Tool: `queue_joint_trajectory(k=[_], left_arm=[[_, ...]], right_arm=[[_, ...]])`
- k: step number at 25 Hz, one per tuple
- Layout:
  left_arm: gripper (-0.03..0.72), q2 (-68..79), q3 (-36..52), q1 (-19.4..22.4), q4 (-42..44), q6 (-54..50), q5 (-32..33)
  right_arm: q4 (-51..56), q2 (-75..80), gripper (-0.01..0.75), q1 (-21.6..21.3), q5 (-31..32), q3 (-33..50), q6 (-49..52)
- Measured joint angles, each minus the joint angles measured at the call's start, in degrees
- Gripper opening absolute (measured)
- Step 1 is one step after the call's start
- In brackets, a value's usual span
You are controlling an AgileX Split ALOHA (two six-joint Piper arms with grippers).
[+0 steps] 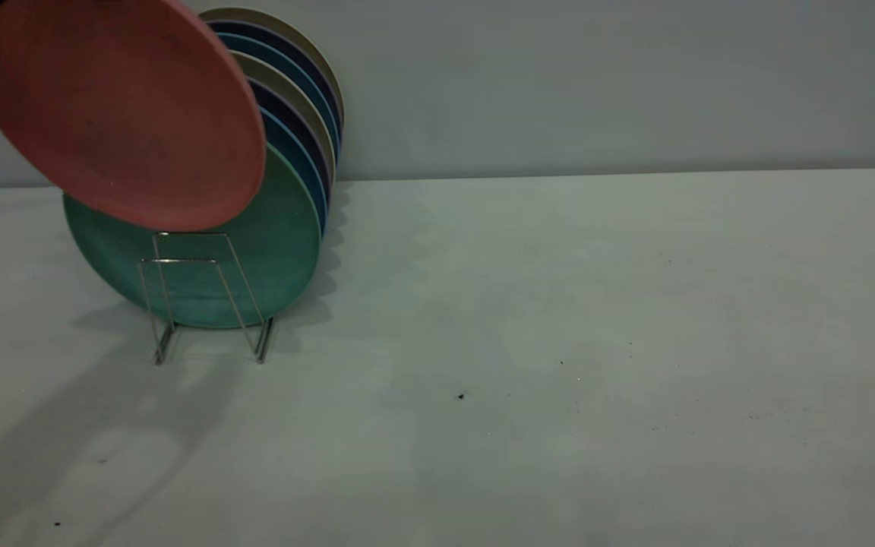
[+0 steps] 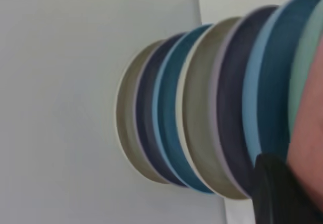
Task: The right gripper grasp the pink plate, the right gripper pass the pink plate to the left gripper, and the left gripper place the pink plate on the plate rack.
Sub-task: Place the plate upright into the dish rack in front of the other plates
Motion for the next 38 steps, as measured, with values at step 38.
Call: queue_joint_trajectory(k=[38], left_arm=[[0.052,6.3,0.0,0.0,-0.3,-0.2,0.5]], right_arm=[[-1.7,-1.1,0.218,0.0,-0.6,0.2,2.3]])
